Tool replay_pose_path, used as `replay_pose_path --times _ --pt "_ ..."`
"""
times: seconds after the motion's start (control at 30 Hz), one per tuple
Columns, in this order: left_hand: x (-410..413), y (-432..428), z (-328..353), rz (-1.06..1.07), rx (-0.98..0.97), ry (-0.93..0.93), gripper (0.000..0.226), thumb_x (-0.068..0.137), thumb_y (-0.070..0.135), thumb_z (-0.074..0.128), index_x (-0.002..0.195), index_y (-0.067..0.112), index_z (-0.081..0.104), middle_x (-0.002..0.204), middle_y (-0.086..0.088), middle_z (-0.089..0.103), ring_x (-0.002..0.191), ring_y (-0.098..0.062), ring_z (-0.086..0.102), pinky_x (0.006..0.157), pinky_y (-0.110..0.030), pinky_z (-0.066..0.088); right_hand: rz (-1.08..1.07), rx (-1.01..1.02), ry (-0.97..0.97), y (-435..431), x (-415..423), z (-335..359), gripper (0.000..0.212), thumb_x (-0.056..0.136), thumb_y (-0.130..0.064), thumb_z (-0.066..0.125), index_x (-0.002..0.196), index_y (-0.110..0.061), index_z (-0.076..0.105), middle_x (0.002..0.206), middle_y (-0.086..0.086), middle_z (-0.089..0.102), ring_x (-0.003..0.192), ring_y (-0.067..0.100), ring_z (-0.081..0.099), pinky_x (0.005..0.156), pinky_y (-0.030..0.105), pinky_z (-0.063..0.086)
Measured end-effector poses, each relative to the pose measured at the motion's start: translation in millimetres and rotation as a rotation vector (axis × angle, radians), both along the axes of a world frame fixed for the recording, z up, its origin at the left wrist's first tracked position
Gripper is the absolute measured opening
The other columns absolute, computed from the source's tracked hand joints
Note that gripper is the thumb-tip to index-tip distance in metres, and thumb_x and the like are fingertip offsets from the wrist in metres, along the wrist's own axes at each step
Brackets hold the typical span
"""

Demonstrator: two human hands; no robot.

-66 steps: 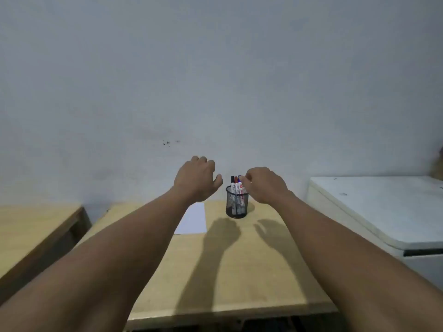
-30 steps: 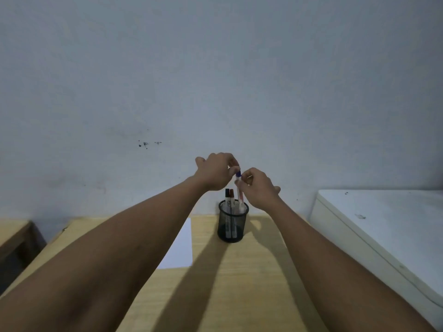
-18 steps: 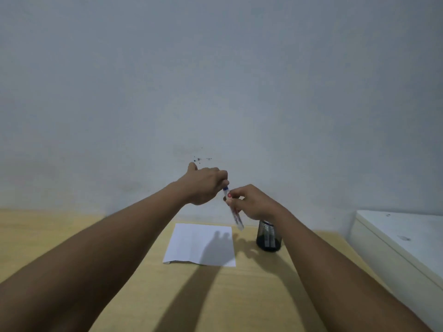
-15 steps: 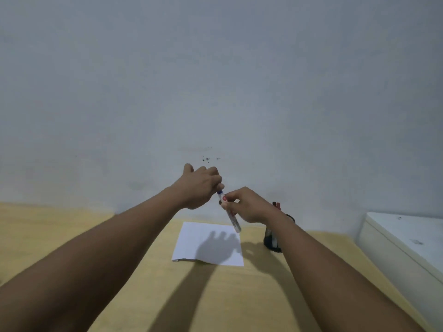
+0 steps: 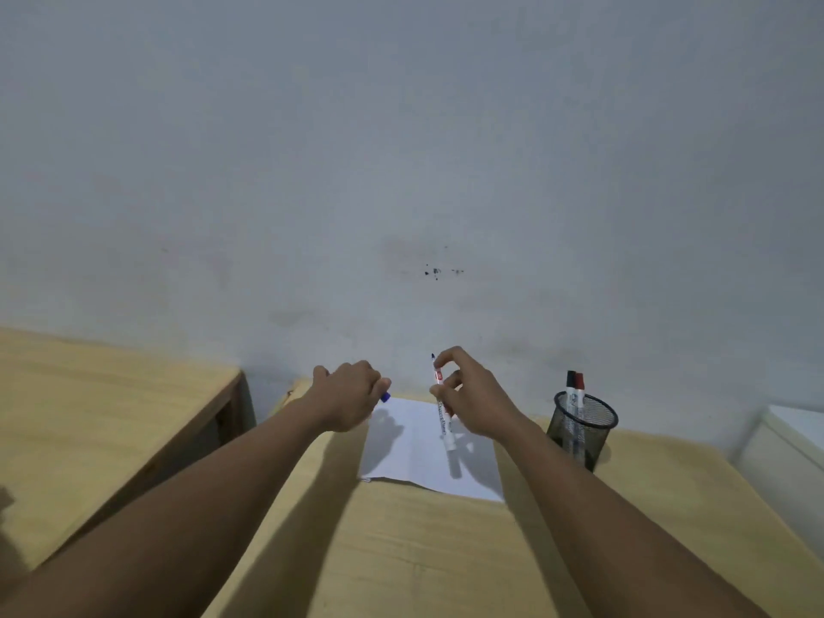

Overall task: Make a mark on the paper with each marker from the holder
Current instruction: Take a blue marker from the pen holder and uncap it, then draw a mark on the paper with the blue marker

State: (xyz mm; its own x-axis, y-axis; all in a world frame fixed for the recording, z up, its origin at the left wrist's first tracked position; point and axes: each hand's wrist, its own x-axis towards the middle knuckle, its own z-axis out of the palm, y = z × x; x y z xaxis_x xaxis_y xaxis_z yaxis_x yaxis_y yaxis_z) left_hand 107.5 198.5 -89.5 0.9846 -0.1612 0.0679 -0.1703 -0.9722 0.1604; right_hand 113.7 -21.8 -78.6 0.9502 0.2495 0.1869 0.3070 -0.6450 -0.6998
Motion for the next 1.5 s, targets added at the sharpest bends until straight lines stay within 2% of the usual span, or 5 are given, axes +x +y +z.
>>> replay_pose_path --times 0.2,0.37,0.7,1.0,1.5 --pt "11.7 3.3 -62.6 -0.123 -0.035 0.024 0.040 0.105 0.033 0.022 0.102 0.019 0.059 0.111 0.003 0.059 0.123 -0.019 0.044 0.110 -0.056 0.020 0.004 0.296 0.136 23.4 30.9 -25.7 0.023 0.106 -0.012 0.051 0.120 -0.014 0.068 0.100 0.009 0.072 0.062 0.015 0.069 0.063 0.015 0.051" --pt "12.7 -3.3 -89.8 -0.102 -0.115 -0.083 0.039 0.103 0.036 0.022 0.078 0.023 0.048 0.077 0.006 0.050 0.091 -0.019 0.051 0.108 -0.057 0.026 -0.062 0.520 0.248 38.3 53.0 -44.7 0.031 0.093 -0.003 0.068 0.118 -0.021 0.062 0.088 -0.004 0.076 0.077 0.014 0.069 0.066 0.031 0.049" --pt "-5.2 -22.1 -103.5 -0.032 -0.127 -0.267 0.031 0.102 0.032 0.031 0.073 0.024 0.038 0.073 0.006 0.044 0.082 -0.024 0.049 0.084 -0.048 0.042 -0.022 0.467 0.227 64.0 74.6 -71.4 0.022 0.097 -0.022 0.068 0.101 0.000 0.068 0.077 0.005 0.068 0.059 0.018 0.061 0.057 0.037 0.055" --pt "0.3 -17.7 -104.6 -0.047 -0.189 -0.182 0.039 0.103 0.036 0.025 0.103 0.026 0.062 0.101 0.009 0.065 0.109 -0.016 0.050 0.092 -0.045 0.036 -0.074 0.599 0.225 70.1 91.0 -102.1 0.009 0.089 -0.009 0.069 0.085 -0.001 0.069 0.070 0.013 0.070 0.052 0.028 0.054 0.055 0.036 0.048" --pt "6.8 -19.5 -102.0 -0.023 -0.229 -0.043 0.035 0.104 0.040 0.017 0.085 0.033 0.045 0.088 0.013 0.048 0.113 -0.015 0.042 0.101 -0.068 0.026 -0.051 0.582 0.224 61.0 100.6 -104.4 0.013 0.088 -0.013 0.071 0.076 -0.007 0.069 0.061 0.007 0.065 0.053 0.026 0.053 0.052 0.035 0.046"
